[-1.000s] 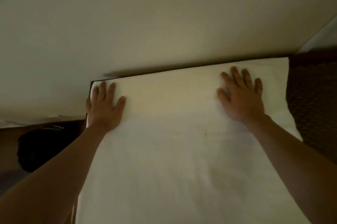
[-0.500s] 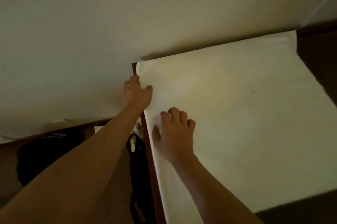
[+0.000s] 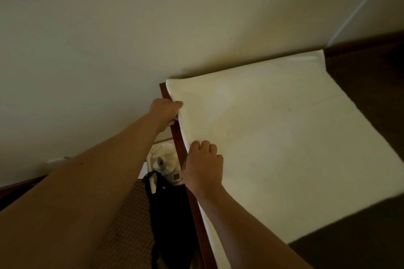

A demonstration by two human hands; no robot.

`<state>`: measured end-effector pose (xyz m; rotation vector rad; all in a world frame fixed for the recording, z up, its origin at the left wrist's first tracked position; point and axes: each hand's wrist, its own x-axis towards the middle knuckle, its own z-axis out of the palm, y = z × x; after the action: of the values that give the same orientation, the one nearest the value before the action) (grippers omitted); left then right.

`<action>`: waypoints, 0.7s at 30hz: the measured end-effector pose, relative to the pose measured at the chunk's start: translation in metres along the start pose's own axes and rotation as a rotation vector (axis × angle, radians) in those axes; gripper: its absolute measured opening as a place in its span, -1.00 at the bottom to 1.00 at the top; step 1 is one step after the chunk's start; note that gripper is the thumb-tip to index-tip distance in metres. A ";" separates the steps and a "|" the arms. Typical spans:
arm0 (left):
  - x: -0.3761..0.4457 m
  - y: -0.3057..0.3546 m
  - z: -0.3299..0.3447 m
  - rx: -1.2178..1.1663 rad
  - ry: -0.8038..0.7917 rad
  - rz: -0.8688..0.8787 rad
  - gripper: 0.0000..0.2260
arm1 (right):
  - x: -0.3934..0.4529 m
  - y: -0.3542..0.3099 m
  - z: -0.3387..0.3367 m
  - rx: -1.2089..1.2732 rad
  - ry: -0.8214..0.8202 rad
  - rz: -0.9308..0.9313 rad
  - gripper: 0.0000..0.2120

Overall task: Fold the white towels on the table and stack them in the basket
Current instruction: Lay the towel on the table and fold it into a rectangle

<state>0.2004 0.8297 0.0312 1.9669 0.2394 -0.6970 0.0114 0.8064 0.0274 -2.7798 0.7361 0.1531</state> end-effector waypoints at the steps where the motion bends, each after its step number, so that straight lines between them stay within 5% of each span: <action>1: 0.000 0.000 -0.004 -0.034 0.007 -0.004 -0.87 | 0.002 0.000 -0.002 0.041 -0.002 0.006 -0.75; 4: -0.002 -0.003 -0.014 -0.181 0.034 -0.030 -0.86 | 0.005 0.002 -0.008 0.184 -0.013 0.041 -0.90; 9: -0.009 -0.013 -0.044 -0.181 0.187 0.021 -0.87 | -0.005 -0.022 -0.016 0.365 -0.160 -0.001 -0.85; 14: -0.025 -0.011 -0.066 -0.181 0.343 0.133 -0.80 | -0.009 -0.040 -0.041 0.806 -0.244 0.107 -0.79; 21: -0.062 0.054 -0.010 -0.144 0.283 0.309 -0.73 | -0.004 0.007 -0.091 1.024 -0.026 0.191 -0.67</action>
<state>0.1777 0.8196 0.1096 1.9046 0.1462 -0.1955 0.0077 0.7769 0.1142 -1.7354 0.7740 -0.1279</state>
